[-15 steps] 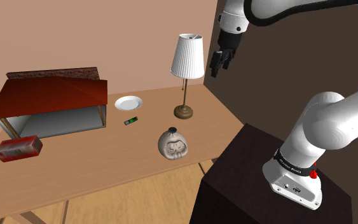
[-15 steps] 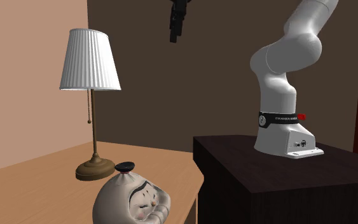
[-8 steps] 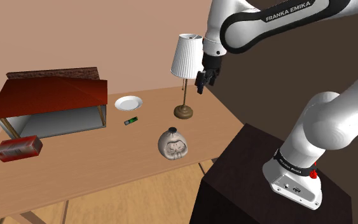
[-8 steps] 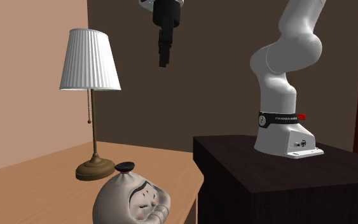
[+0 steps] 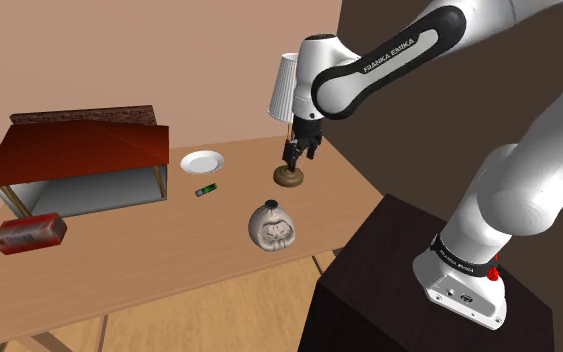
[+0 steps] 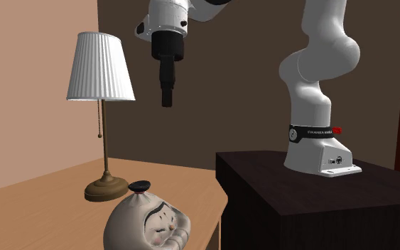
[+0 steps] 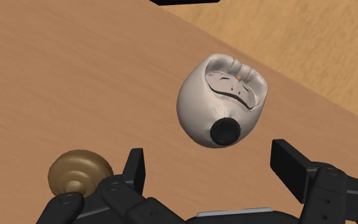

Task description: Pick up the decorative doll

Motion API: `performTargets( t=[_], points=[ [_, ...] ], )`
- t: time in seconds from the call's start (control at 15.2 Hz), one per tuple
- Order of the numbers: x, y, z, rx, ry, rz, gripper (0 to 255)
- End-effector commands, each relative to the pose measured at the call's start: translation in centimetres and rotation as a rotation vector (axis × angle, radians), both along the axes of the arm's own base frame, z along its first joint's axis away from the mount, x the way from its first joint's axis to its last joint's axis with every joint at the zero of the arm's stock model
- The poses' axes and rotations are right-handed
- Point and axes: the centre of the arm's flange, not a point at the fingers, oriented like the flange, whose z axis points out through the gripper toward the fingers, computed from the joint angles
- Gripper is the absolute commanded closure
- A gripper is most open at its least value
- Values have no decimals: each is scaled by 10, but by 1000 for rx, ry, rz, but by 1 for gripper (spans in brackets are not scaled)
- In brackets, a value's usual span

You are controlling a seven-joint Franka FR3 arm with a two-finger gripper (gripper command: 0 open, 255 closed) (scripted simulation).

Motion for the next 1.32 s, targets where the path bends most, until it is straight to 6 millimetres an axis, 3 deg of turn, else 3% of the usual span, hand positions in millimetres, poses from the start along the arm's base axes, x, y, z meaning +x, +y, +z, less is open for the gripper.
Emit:
performTargets(
  t=[0.0, 0.66, 1.25],
  points=[
    [14, 7, -26, 11, 10, -2, 0],
    [67, 44, -140, 60, 62, -9, 0],
    [67, 44, -180, 60, 62, -9, 0]
  ],
)
